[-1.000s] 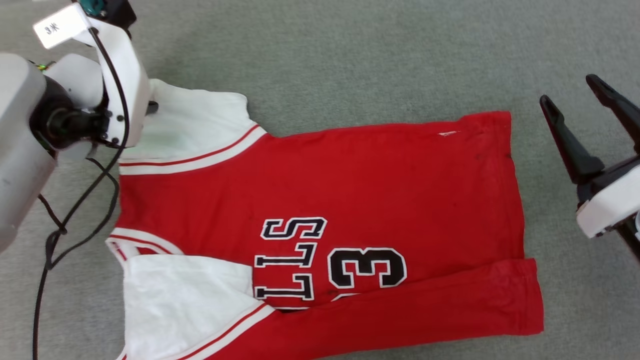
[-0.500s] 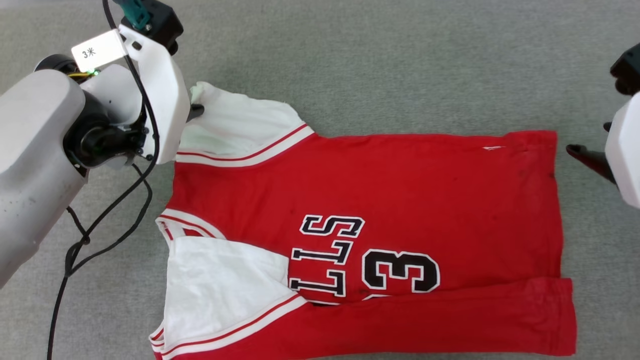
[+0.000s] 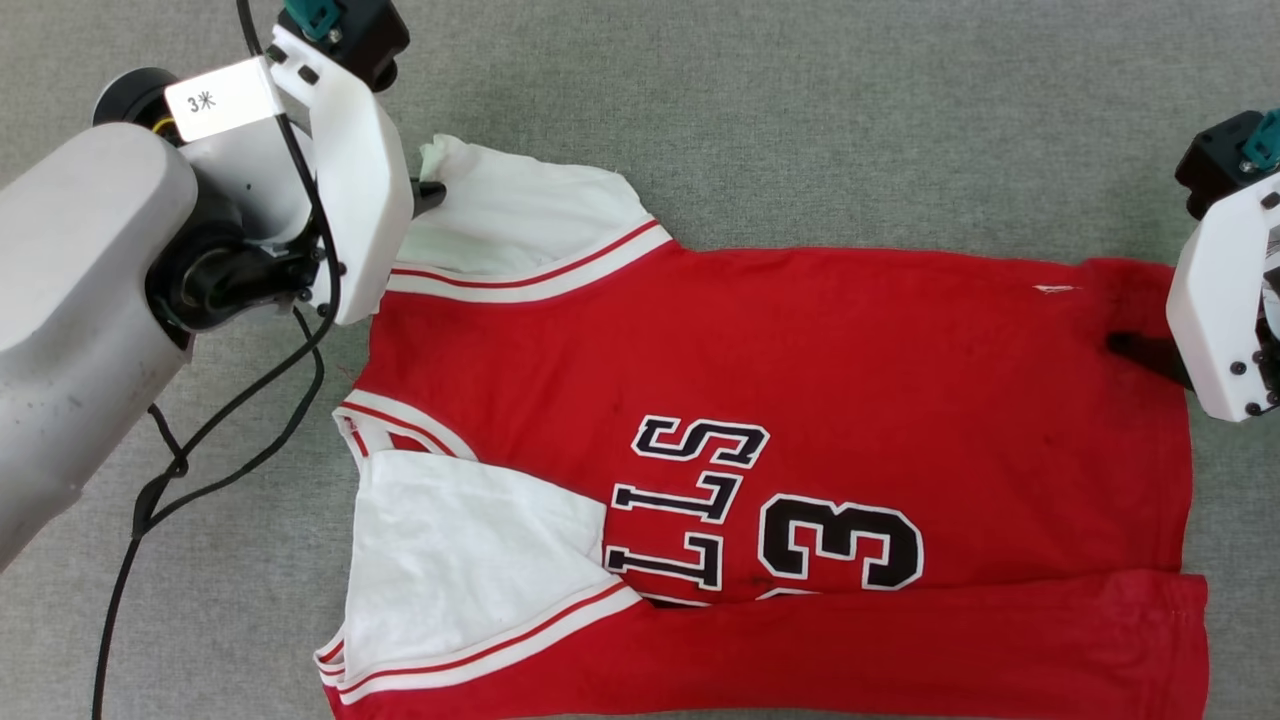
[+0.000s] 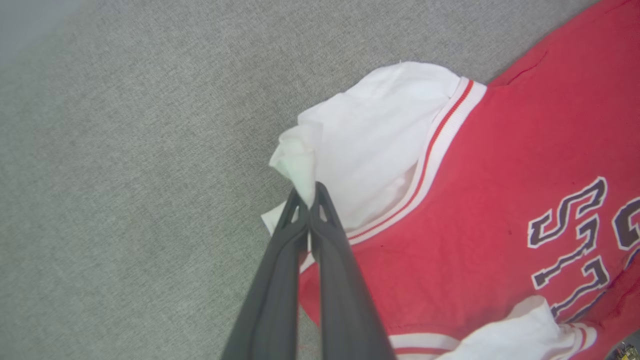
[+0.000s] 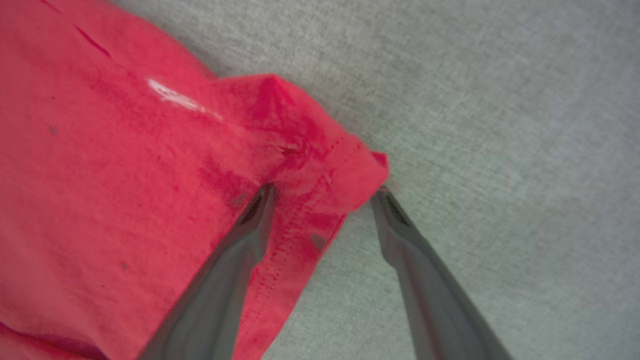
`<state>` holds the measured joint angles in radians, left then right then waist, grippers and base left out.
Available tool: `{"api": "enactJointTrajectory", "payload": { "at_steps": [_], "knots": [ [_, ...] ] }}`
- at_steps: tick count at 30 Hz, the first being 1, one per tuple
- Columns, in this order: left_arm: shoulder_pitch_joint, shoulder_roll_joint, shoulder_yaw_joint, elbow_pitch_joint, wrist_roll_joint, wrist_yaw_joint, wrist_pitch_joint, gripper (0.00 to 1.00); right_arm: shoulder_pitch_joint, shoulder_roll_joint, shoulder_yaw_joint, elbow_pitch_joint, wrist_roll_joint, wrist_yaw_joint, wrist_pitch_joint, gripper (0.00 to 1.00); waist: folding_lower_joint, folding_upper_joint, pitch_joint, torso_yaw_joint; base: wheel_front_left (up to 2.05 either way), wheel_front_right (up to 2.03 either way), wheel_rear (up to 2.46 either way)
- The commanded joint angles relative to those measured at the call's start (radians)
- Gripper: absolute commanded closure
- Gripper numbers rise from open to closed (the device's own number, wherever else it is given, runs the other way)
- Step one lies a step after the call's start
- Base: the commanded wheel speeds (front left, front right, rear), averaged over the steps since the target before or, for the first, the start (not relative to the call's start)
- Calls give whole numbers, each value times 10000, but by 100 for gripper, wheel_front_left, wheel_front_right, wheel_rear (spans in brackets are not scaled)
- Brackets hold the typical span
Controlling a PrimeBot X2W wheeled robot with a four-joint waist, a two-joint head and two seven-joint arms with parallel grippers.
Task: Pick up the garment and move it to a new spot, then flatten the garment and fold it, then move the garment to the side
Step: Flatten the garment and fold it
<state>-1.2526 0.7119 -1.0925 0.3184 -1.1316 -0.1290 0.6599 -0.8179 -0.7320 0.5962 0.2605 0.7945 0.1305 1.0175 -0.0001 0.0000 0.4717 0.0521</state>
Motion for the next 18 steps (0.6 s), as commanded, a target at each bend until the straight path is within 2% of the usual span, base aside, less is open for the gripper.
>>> {"api": "enactJointTrajectory", "payload": {
  "at_steps": [1,2,3,4,12,18],
  "knots": [
    [-52,41,-55,-36,-34,1,-49,100,442,256,340,139,159,6,-45,0,1,0,-25,-23,0,0,0],
    [-37,74,-107,-51,-58,1,-92,100,457,244,437,171,198,16,-112,0,1,0,-59,-41,0,0,0],
    [-32,97,-155,-59,-65,-1,-123,100,419,207,475,182,215,16,-269,65,1,0,-96,-52,0,0,0],
    [-36,116,-192,-60,-73,-1,-143,100,363,194,465,221,266,14,-448,100,1,0,-139,-62,0,0,0],
    [88,315,-483,-248,-194,0,-603,100,-14,-162,550,421,420,-1,-1933,100,1,0,-941,-39,0,0,0],
    [822,922,-890,-911,-331,0,-961,100,656,-541,1013,40,751,-1,-3084,100,1,0,-1875,31,0,0,0]
  ]
}}
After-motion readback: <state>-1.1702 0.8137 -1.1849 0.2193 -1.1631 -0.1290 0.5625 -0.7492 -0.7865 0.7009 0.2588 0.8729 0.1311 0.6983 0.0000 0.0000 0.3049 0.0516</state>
